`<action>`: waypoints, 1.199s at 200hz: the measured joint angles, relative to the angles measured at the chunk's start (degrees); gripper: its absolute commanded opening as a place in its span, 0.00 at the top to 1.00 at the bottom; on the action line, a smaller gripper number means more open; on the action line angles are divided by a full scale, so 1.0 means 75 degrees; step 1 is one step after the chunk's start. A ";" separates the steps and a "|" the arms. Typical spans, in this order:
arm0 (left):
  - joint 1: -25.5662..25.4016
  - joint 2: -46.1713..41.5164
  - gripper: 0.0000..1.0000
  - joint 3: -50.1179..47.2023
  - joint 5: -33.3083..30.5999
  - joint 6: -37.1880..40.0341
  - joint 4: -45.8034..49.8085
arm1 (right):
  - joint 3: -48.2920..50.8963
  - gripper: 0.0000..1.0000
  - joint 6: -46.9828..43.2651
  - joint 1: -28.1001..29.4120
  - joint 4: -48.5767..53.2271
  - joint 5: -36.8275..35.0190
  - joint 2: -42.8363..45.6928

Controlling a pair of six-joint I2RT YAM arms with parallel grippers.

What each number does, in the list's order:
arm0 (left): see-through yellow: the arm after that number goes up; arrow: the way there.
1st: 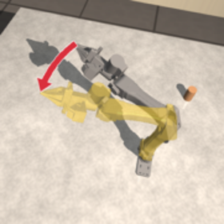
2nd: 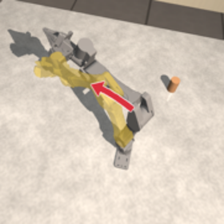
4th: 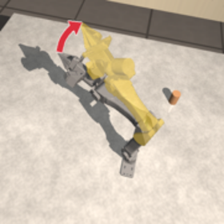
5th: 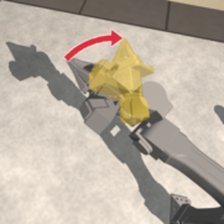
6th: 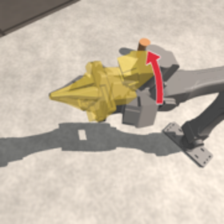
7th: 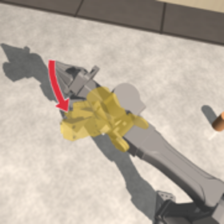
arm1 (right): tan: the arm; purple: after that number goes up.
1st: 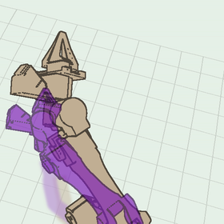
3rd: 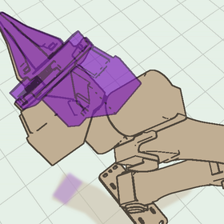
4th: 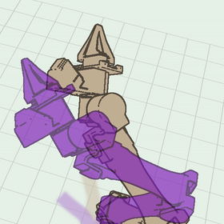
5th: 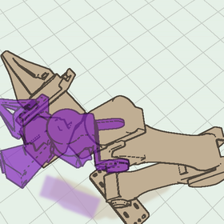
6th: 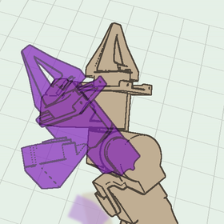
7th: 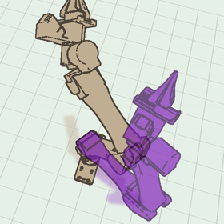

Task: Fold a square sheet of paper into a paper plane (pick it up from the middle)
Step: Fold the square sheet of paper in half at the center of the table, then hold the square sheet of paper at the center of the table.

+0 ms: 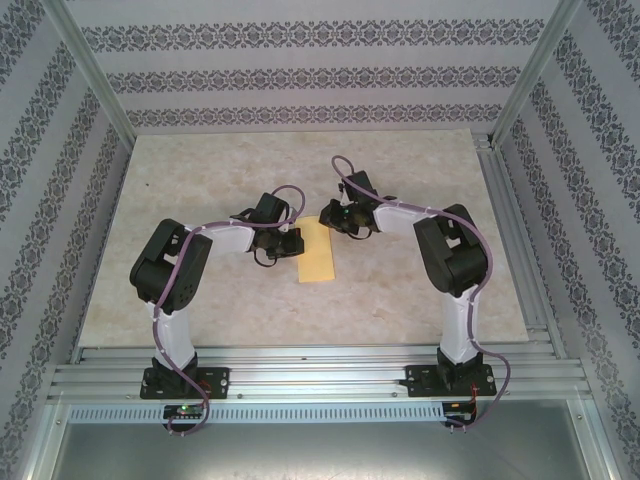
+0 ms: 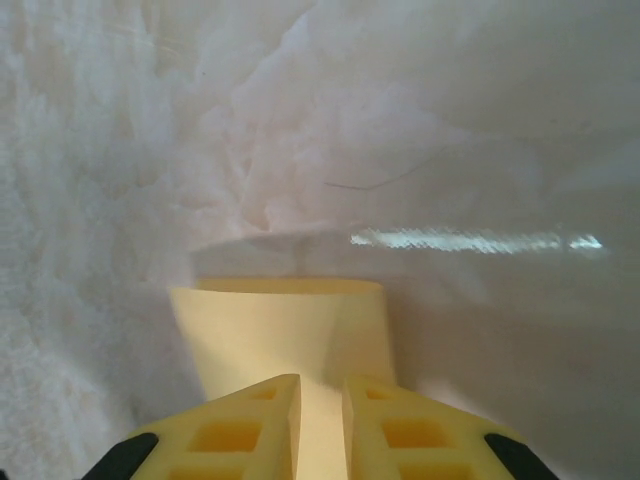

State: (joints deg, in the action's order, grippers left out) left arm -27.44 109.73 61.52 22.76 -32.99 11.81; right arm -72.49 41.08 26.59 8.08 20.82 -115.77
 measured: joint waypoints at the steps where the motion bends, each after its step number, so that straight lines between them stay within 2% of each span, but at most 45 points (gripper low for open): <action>1: -0.0003 0.0000 0.92 0.0003 0.0000 0.0000 0.0000 | 0.0023 0.81 0.0000 0.0000 -0.0003 0.0000 0.0026; 36: -0.0006 0.0000 0.92 0.0009 0.0000 -0.0003 0.0000 | 0.1023 0.83 0.0093 0.0230 -0.0070 0.0038 0.1014; 98: -0.0026 0.0000 0.92 0.0093 -0.0032 -0.0003 0.0134 | 0.2244 0.85 0.0519 0.0752 -0.0379 0.0128 0.1131; 153: -0.0067 0.0000 0.90 0.0224 -0.0082 -0.0006 0.0385 | 0.2465 0.89 0.0629 0.0720 -0.0775 0.0239 0.1139; 194: -0.0178 -0.0020 0.83 0.0551 0.0376 -0.0096 0.0469 | 0.2614 0.90 0.0358 0.0685 -0.0968 0.0475 0.1160; 240: -0.0271 -0.0041 0.82 0.1107 0.0699 -0.0286 0.0312 | 0.3133 0.90 -0.0073 0.0691 -0.1122 0.0970 0.1448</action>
State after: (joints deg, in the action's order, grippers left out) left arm -29.47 109.43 69.82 28.01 -35.14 14.15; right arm -48.99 40.53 31.77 -0.34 28.10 -104.90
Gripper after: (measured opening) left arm 0.181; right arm 0.098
